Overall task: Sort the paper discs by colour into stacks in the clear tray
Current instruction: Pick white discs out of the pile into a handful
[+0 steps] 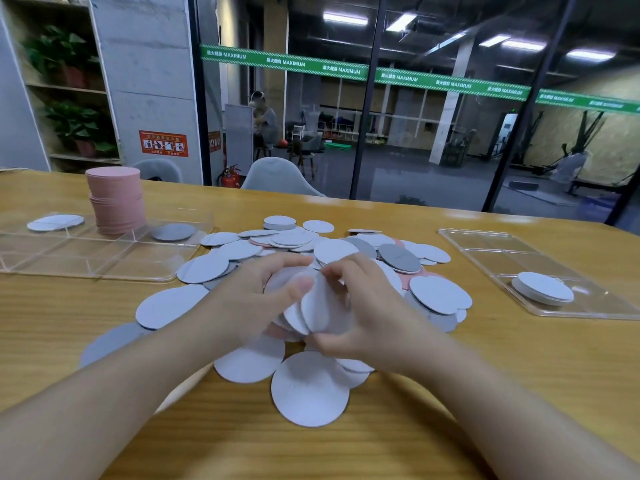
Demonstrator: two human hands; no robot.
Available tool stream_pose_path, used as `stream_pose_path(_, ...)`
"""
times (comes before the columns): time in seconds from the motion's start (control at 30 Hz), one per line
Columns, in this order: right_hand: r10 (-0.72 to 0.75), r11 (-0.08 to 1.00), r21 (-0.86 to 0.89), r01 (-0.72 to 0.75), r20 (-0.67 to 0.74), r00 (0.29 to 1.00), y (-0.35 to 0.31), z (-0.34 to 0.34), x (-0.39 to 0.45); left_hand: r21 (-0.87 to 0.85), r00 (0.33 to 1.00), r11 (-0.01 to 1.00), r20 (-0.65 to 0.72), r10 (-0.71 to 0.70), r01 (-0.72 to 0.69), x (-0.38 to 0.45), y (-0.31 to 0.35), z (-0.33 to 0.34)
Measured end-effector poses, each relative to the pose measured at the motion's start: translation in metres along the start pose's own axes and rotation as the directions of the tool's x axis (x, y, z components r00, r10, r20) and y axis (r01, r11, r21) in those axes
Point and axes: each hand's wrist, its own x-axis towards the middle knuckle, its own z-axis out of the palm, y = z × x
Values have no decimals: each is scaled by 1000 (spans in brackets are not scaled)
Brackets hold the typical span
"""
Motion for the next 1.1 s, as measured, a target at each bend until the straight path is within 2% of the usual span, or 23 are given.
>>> stream_pose_path(0.1, -49, 998, -43, 47, -55, 997, -3, 9, 5, 61, 998, 996, 10, 67, -68, 0, -5, 2)
stream_pose_path(0.23, -2, 1000, -20, 2, -14, 1000, 3, -1, 6, 157, 998, 986, -34, 58, -52, 2, -8, -4)
stream_pose_path(0.37, 98, 995, -37, -94, 143, 985, 13, -18, -3, 267, 995, 963, -94, 39, -13, 2, -5, -13)
stream_pose_path(0.5, 190, 981, -113, -160, 352, 917, 15, -27, -11, 344, 991, 939, -123, 42, 3, 3, 0, -18)
stream_pose_path(0.6, 239, 969, -154, -192, 410, 880, 15, -27, -10, 397, 993, 918, -112, 32, 15, 3, 0, -24)
stream_pose_path(0.8, 337, 941, -141, -307, 361, 870, 16, -25, -11, 464, 1000, 886, -6, -9, 11, 5, -10, -18)
stream_pose_path(1.0, 279, 959, -28, -282, 257, 925, 12, -34, -9, 402, 999, 916, 52, -5, -17, 2, -6, -15)
stream_pose_path(1.1, 244, 960, 62, -272, 281, 928, 1, -33, -11, 398, 999, 917, 52, -14, -8, 2, -5, -17)
